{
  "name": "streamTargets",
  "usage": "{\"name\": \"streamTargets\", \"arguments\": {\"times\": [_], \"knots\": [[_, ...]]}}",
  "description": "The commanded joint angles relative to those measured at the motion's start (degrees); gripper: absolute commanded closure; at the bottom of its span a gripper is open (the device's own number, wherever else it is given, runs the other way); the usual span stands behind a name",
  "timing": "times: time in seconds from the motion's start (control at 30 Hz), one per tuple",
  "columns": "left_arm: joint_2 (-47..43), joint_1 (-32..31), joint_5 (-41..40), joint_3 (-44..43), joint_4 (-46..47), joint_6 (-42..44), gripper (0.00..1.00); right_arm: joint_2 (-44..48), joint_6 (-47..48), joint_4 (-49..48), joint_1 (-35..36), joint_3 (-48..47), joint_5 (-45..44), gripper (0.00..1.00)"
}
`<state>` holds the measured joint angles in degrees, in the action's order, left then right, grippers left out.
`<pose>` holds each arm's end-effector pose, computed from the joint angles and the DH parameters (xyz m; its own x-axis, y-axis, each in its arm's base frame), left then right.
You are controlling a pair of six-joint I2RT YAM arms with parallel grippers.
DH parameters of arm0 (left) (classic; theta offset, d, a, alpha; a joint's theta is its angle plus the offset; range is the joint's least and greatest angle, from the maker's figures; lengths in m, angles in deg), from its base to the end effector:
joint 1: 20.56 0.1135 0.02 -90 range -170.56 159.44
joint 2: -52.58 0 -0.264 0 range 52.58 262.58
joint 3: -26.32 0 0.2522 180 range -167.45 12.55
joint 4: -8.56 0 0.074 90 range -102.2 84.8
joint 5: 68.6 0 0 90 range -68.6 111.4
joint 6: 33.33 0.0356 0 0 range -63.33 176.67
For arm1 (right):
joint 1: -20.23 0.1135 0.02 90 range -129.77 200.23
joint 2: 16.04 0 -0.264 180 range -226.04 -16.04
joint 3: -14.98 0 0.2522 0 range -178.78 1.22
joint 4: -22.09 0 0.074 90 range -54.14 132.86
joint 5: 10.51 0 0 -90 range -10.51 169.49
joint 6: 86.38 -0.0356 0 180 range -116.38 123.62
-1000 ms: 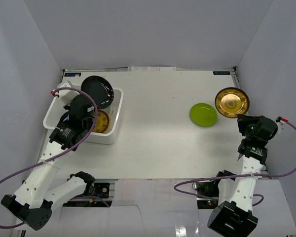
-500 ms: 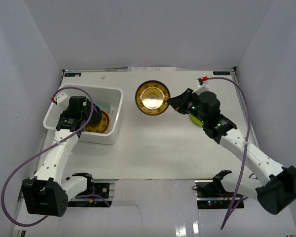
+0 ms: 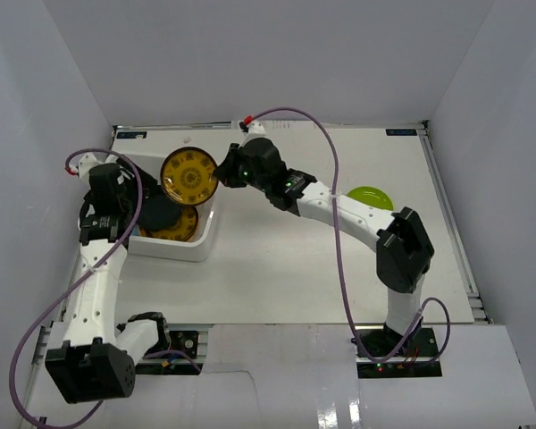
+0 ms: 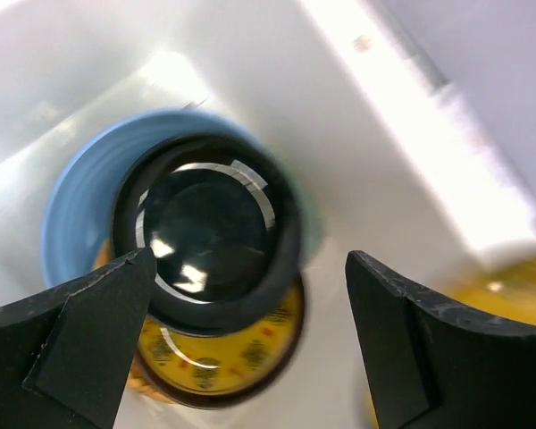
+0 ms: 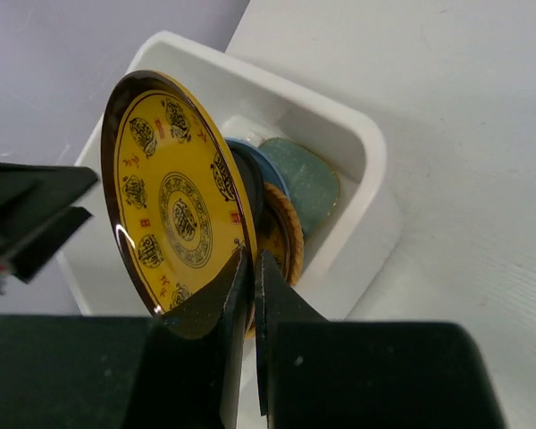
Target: Place the plates into the plastic bin on the countertop
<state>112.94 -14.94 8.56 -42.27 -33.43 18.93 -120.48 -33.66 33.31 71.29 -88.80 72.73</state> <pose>0.2275 0.0303 0.3186 -0.2664 -0.6259 -0.7330 -0.5594 0.7197 -0.4112 0.2830 0.3435 0.3437 -0.5269 0.3049 -0.7933 -0.4786 0.6649 0.5735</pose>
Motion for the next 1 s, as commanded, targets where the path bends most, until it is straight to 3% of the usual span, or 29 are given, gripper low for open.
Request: {"name": "streamTargets", "arguments": {"times": [0.0,0.1,0.23,0.33,0.37,0.43,0.5,0.6,0.67,0.7,0.73,0.77,0.83,0.9,0.97], "knots": [[-8.0,0.3,5.0,-5.9,3.1,0.7,0.02,-5.7,2.6,0.6,2.0,-8.2,-1.7,0.92],[-11.3,0.3,9.6,-8.4,4.2,1.6,0.02,-11.5,4.1,3.1,4.4,-17.5,-2.1,0.92],[-12.8,0.3,23.9,-8.4,4.5,2.3,0.02,-21.8,4.9,9.3,6.8,-29.3,-2.8,0.92],[-15.5,0.3,27.5,-6.2,4.2,2.8,0.02,-22.6,4.0,8.4,7.1,-30.2,-3.5,0.75],[-16.2,0.3,27.9,-5.9,3.5,3.3,0.02,-22.0,4.0,7.6,7.0,-29.9,-4.2,0.59],[-17.7,0.3,29.9,-5.8,2.6,3.6,0.02,-20.1,4.9,7.4,6.6,-29.3,-5.0,0.43],[-18.2,0.3,33.1,-5.7,2.0,4.2,0.02,-16.2,5.6,7.3,6.0,-27.9,-5.8,0.41],[-18.6,0.3,40.8,-5.3,2.3,3.4,0.02,-6.2,6.2,4.7,3.3,-18.9,-5.9,0.41],[-18.7,0.3,48.5,-4.8,3.6,3.3,0.02,1.0,7.2,-0.8,0.1,-4.1,-6.9,0.42],[-19.0,0.3,51.4,-4.1,4.7,2.6,0.02,9.0,7.1,-3.2,-1.6,2.2,-7.2,0.43],[-19.7,0.3,54.5,-2.1,6.2,2.0,0.02,13.3,6.2,-5.5,-5.7,14.8,-7.0,0.42],[-20.2,0.3,60.6,-0.7,9.7,1.4,0.02,17.0,5.5,-7.1,-8.2,20.9,-6.8,0.40],[-21.6,-0.7,66.1,2.6,17.0,-2.0,0.02,27.4,3.6,-8.3,-17.3,36.6,-7.2,0.23],[-22.8,-1.6,71.4,6.6,20.6,-3.7,0.02,36.6,2.3,-8.1,-24.1,46.0,-9.4,0.16],[-22.9,-3.9,73.7,8.8,22.9,-3.8,0.02,42.3,0.7,-8.1,-35.4,57.2,-7.7,0.15]]}}
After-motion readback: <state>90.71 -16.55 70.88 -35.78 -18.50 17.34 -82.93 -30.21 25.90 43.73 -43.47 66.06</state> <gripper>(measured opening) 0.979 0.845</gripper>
